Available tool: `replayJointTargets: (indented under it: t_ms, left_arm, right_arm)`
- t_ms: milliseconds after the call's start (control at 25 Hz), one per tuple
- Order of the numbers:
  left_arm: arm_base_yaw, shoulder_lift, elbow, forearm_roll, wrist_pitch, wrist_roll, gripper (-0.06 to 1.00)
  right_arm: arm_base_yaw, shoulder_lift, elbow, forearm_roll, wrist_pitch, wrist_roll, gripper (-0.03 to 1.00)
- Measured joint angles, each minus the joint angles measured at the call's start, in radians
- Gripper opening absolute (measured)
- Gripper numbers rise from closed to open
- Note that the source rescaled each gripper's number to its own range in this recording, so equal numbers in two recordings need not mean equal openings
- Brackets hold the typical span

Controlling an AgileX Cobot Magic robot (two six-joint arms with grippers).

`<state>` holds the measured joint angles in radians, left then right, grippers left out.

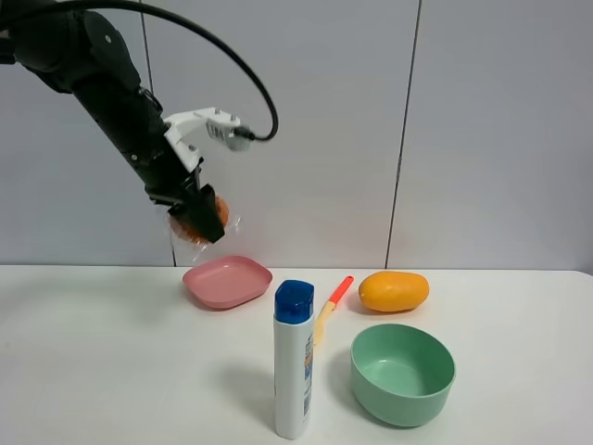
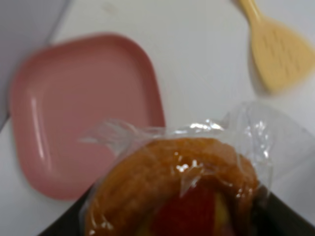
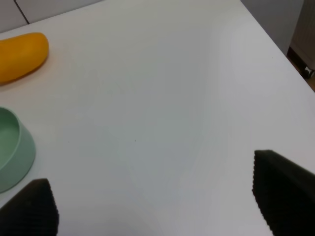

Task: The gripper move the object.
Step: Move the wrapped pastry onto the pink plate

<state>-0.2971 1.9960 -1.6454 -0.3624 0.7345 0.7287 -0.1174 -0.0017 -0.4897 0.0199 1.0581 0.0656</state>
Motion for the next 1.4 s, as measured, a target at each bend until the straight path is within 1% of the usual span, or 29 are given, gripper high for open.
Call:
replayJointTargets:
  t_ms: [120, 200, 240, 280, 360, 480, 680, 800, 960, 1280, 1400]
  left_arm:
    - [0.007, 0.035, -0.097, 0.0, 0.01, -0.347, 0.0]
    - [0.015, 0.069, -0.161, 0.0, 0.043, -0.528, 0.0]
    - [0.022, 0.084, -0.183, 0.0, 0.065, -0.598, 0.0]
    - [0.028, 0.101, -0.205, 0.0, 0.083, -0.639, 0.0]
    - [0.036, 0.13, -0.233, 0.0, 0.105, -0.685, 0.0]
    - [0.04, 0.163, -0.247, -0.001, 0.105, -0.705, 0.0]
    - [0.043, 0.208, -0.248, -0.035, 0.056, -0.707, 0.0]
    - [0.046, 0.251, -0.248, -0.064, 0.022, -0.684, 0.0]
    - [0.053, 0.303, -0.254, -0.082, 0.005, -0.661, 0.0]
    - [0.063, 0.431, -0.379, -0.093, 0.037, -0.657, 0.0]
    - [0.062, 0.456, -0.399, -0.097, 0.044, -0.655, 0.0]
  right_arm:
    - [0.0, 0.0, 0.0, 0.0, 0.0, 0.0, 1.0]
    - [0.0, 0.0, 0.0, 0.0, 0.0, 0.0, 1.0]
    - [0.0, 0.0, 0.0, 0.0, 0.0, 0.0, 1.0]
    - [0.0, 0.0, 0.0, 0.0, 0.0, 0.0, 1.0]
    - [0.0, 0.0, 0.0, 0.0, 0.0, 0.0, 1.0]
    - [0.0, 0.0, 0.0, 0.0, 0.0, 0.0, 1.0]
    - [0.0, 0.0, 0.0, 0.0, 0.0, 0.0, 1.0]
    - [0.0, 0.0, 0.0, 0.0, 0.0, 0.0, 1.0]
    - [0.0, 0.0, 0.0, 0.0, 0.0, 0.0, 1.0]
    - [0.0, 0.0, 0.0, 0.0, 0.0, 0.0, 1.0]
    - [0.0, 0.0, 0.0, 0.0, 0.0, 0.0, 1.0]
